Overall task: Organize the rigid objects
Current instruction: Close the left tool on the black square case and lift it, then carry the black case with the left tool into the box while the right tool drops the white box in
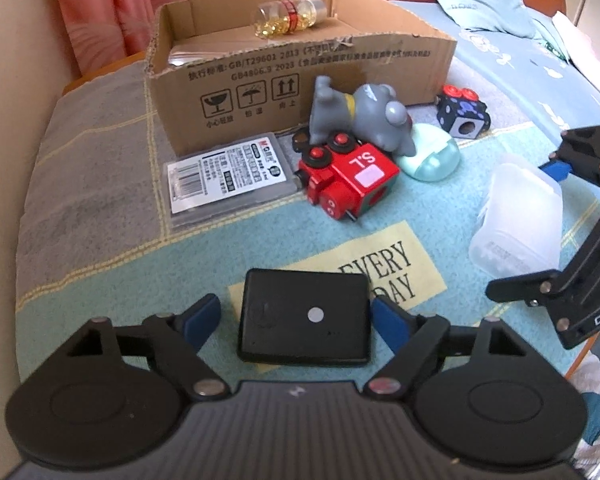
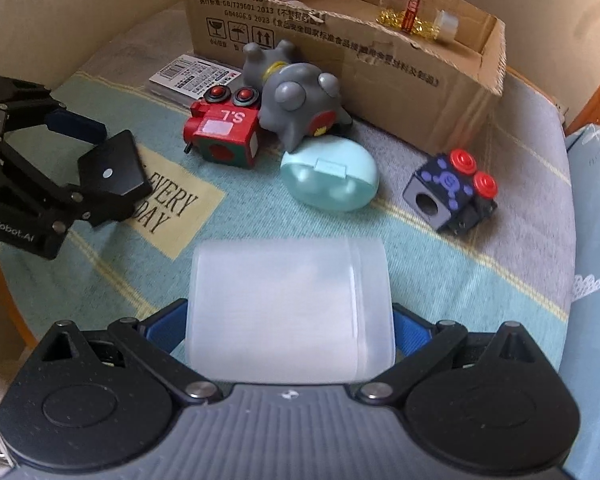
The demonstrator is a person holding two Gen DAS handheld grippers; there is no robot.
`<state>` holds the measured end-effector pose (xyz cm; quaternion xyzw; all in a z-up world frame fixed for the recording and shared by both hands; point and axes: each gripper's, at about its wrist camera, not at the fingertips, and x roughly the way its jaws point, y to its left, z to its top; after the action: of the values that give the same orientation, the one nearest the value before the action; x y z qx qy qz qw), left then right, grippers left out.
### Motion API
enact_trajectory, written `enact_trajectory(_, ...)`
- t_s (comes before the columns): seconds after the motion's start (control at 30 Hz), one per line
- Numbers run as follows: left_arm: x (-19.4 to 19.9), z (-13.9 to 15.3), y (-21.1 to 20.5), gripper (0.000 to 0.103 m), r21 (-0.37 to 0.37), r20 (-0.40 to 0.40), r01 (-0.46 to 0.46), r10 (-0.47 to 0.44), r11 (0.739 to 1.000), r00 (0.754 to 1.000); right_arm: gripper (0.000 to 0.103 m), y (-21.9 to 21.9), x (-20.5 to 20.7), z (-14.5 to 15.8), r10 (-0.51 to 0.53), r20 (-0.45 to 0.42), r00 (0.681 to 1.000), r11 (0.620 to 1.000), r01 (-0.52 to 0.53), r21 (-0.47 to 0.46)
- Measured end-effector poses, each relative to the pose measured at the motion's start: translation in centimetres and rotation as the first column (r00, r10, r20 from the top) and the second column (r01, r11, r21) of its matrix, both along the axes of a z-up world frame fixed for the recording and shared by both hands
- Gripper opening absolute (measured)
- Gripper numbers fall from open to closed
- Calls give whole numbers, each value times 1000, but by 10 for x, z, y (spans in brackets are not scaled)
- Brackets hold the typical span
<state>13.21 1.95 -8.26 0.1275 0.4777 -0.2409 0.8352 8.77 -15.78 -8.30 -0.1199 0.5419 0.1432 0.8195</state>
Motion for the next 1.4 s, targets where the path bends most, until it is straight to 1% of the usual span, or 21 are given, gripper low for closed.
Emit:
enact_trajectory(0.13, 1, 0, -1, 82, 3, -1, 12, -12, 1000, 1000, 92, 2, 3, 3, 1, -3, 1000, 1000, -1, 4)
enact_trajectory(0.27, -1, 0, -2, 81, 6, -10, 22, -22, 1000, 1000, 87, 2, 3, 7, 0, -6, 1000, 1000, 0, 3)
enact_trajectory(0.4, -1, 0, -2, 80, 9, -8, 21, -21, 1000, 1000, 86, 3, 2, 7, 0, 0, 1000, 1000, 0, -3)
enact_trajectory(0.53, -2, 2, -1, 69, 3, -7, 19, -19, 1000, 1000, 86, 2, -3, 8, -3, 9, 1000, 1000, 3, -5)
enact_trajectory(0.83, -1, 4, 1, 69, -4, -25, 20, -20, 1000, 999, 86, 0, -3, 9, 1, 13, 1000, 1000, 0, -16)
enact_trajectory(1.0, -4, 6, 2, 69, -3, -33, 24, -24, 1000, 999, 86, -5, -4, 14, -2, 15, 1000, 1000, 3, -6)
enact_trajectory(1.2, -6, 9, 1, 69, -12, -23, 28, -28, 1000, 999, 86, -9, -2, 18, -7, 21, 1000, 1000, 7, 10)
enact_trajectory(1.4, -7, 19, -1, 69, -25, 2, 49, -49, 999, 999, 86, -9, -1, 27, -3, 33, 999, 1000, 3, 22)
